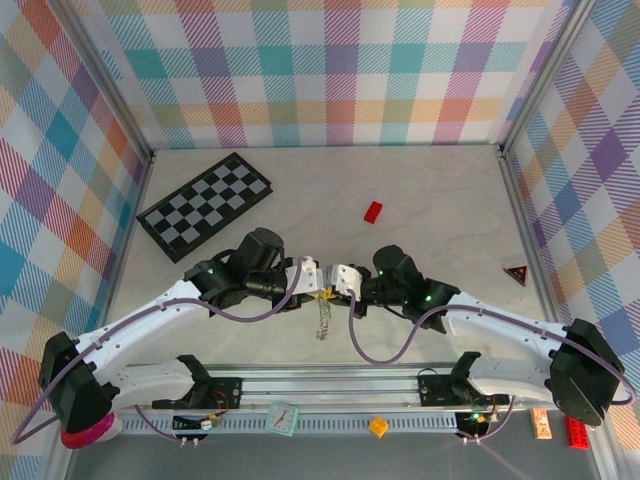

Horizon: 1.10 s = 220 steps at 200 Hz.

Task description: Put the keys on the keyring

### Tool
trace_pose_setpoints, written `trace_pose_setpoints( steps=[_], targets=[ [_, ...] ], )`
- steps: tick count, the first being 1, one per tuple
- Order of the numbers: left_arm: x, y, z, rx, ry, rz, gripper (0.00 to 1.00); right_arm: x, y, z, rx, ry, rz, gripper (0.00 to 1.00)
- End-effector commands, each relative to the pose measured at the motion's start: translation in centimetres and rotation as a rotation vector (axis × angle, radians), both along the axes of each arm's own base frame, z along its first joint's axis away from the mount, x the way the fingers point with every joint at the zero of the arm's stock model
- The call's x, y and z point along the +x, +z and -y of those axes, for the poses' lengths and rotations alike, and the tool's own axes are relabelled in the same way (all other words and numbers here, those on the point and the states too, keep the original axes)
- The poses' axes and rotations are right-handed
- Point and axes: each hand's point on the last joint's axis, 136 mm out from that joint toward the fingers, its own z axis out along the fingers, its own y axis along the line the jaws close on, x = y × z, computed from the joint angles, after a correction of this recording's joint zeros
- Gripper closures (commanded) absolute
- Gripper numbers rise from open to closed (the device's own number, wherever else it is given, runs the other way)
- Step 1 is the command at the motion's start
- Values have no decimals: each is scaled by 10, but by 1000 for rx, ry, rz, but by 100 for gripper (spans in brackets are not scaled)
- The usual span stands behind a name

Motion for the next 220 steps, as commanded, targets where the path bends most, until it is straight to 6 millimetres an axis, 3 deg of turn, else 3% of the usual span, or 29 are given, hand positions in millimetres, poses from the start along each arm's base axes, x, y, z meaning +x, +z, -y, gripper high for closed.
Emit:
trace_pose_setpoints(
  steps=[1,19,41,93,136,220],
  targets=[
    [7,12,8,-92,25,-8,74,-4,13,-8,83,38,29,100],
    [15,31,4,-248,65,-40,63,-4,10,-1,104,36,10,100],
    [16,43,1,-402,58,-59,60,-7,13,4,147,58,3,100],
    [-4,38,3,-633,-30,-35,61,-11,15,14,207,102,-9,100],
    [-9,22,6,-625,-53,-79,63,-14,20,15,223,125,-22,100],
    [-14,16,13,-598,-105,-109,76,-19,33,8,259,180,-65,100]
  ],
)
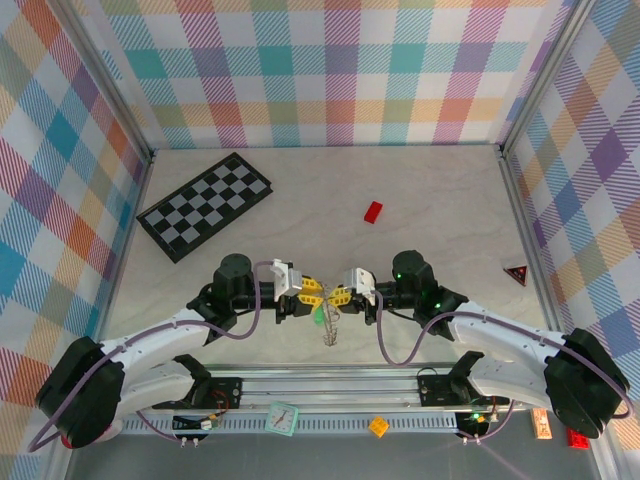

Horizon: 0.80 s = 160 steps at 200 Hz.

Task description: Put the keys on the keyring

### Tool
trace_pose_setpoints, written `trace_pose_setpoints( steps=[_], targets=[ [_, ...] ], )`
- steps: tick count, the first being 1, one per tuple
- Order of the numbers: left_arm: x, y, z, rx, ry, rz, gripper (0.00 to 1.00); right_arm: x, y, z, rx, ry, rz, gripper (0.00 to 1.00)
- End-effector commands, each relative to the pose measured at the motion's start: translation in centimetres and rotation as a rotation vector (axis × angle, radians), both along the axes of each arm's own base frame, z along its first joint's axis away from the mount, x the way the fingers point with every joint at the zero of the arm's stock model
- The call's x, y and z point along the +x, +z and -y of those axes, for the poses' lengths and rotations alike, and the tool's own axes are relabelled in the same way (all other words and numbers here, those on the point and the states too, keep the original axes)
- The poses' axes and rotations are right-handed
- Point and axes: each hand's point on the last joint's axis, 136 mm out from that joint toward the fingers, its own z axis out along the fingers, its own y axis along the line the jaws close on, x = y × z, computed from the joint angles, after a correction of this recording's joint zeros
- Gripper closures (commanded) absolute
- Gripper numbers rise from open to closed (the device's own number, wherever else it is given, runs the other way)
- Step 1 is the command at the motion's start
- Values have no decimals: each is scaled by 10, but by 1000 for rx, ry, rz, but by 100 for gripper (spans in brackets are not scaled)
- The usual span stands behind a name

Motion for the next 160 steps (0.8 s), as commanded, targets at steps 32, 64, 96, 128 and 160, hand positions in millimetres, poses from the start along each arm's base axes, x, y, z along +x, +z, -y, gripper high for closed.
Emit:
trace_pose_setpoints(
  steps=[32,64,96,128,160],
  targets=[
    [-6,23,7,-50,-60,62,80,0,33,-12,96,60,21,100],
    [-6,24,7,-52,-63,62,86,0,35,-15,106,70,12,100],
    [-6,22,9,-47,-67,57,94,0,36,-19,111,76,3,100],
    [-4,25,9,-48,-55,68,100,8,29,-17,70,25,5,97],
    [5,22,5,35,15,83,100,27,4,5,-146,-122,56,72]
  ],
)
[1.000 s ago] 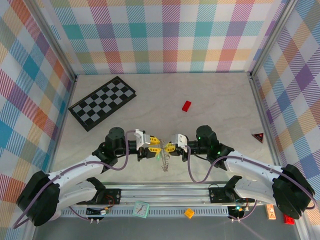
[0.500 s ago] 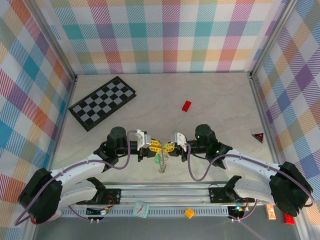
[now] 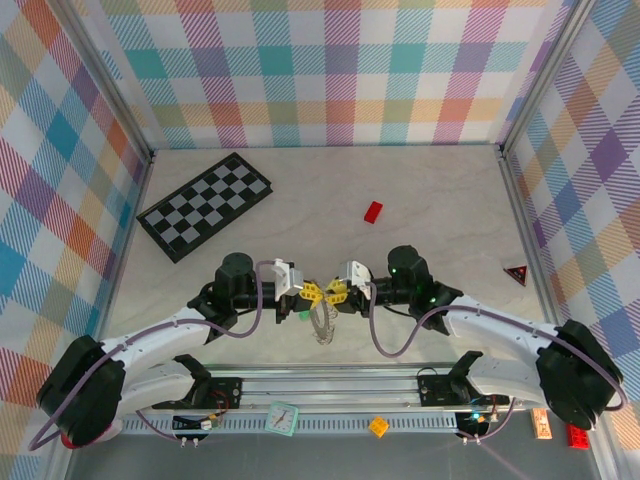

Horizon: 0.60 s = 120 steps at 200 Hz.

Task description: Put the keys on the keyring

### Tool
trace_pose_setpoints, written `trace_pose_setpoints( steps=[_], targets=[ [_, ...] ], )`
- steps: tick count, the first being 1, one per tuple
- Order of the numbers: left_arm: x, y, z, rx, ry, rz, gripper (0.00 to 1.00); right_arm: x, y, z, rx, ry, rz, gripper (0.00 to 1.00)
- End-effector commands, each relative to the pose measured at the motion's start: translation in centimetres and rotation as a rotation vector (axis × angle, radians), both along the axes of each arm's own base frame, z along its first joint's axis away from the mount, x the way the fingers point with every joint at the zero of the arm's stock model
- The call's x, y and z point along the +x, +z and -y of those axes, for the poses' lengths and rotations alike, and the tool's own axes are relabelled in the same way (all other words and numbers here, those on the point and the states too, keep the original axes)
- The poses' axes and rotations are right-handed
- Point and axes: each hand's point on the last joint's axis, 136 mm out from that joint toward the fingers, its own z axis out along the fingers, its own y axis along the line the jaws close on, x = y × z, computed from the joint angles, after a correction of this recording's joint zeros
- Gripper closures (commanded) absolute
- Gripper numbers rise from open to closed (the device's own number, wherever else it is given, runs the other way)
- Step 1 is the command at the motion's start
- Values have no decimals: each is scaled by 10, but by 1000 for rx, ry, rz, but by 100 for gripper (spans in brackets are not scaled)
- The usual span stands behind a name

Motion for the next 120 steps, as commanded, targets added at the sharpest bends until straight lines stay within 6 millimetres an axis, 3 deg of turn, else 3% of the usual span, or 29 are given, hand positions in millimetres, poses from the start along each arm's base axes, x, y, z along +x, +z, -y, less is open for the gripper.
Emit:
trace_pose_setpoints(
  steps=[1,21,60,120],
  targets=[
    [2,25,5,13,3,94,100,12,4,10,-117,-69,91,72],
    [3,16,6,121,25,100,100,13,1,17,-192,-78,93,72],
    [7,12,7,217,42,97,100,-2,5,12,-224,6,81,70],
    [7,19,9,216,37,119,100,-5,8,7,-207,29,89,76]
  ],
)
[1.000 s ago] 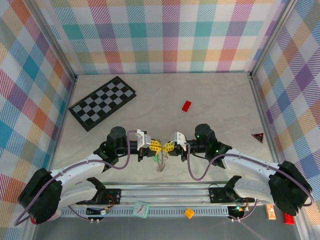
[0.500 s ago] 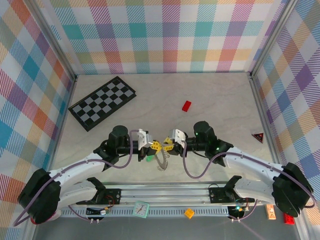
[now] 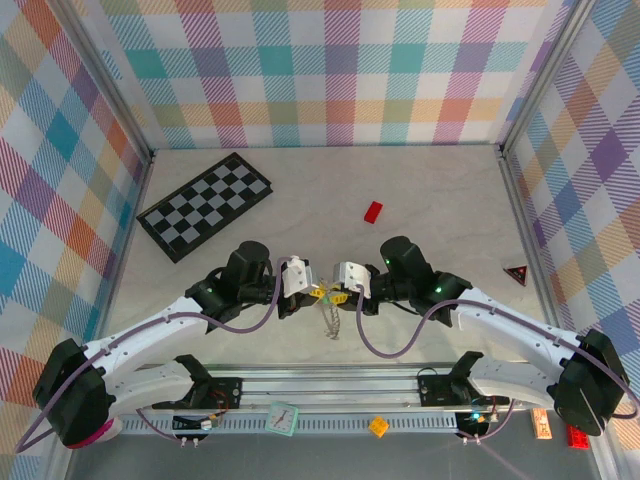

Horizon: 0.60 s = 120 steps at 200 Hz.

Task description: Put the keys on the keyring

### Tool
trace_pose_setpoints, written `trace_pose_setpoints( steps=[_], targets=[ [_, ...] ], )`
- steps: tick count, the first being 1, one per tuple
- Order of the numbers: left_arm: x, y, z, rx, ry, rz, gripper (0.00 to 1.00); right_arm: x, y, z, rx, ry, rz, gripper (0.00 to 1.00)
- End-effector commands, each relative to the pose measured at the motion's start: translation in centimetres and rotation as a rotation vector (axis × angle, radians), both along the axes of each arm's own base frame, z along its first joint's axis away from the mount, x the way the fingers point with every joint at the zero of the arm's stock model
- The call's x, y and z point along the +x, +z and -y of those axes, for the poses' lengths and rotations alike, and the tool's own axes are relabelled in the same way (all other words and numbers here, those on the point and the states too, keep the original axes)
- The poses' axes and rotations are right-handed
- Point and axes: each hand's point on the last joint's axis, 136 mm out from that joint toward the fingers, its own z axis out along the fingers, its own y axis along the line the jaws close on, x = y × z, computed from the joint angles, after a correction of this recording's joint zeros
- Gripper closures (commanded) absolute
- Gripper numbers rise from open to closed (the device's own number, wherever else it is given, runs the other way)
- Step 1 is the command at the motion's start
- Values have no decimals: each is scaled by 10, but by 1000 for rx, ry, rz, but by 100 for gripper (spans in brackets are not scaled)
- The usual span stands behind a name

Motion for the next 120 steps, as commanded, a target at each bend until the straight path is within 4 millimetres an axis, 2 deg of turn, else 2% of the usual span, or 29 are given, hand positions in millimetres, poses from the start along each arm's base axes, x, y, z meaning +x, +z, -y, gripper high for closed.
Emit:
trace_pose_setpoints(
  steps=[1,77,90,105,120],
  targets=[
    [1,16,4,-21,-19,45,100,-4,6,-5,9,38,11,76],
    [-2,17,6,-31,-40,40,100,0,4,-17,31,44,14,83],
    [-3,17,6,-30,-43,38,100,0,5,-18,34,45,15,88],
    [-2,17,7,-31,-41,40,100,1,4,-18,30,42,14,100],
    [1,17,6,-36,-16,37,99,2,2,-18,29,38,17,100]
  ],
)
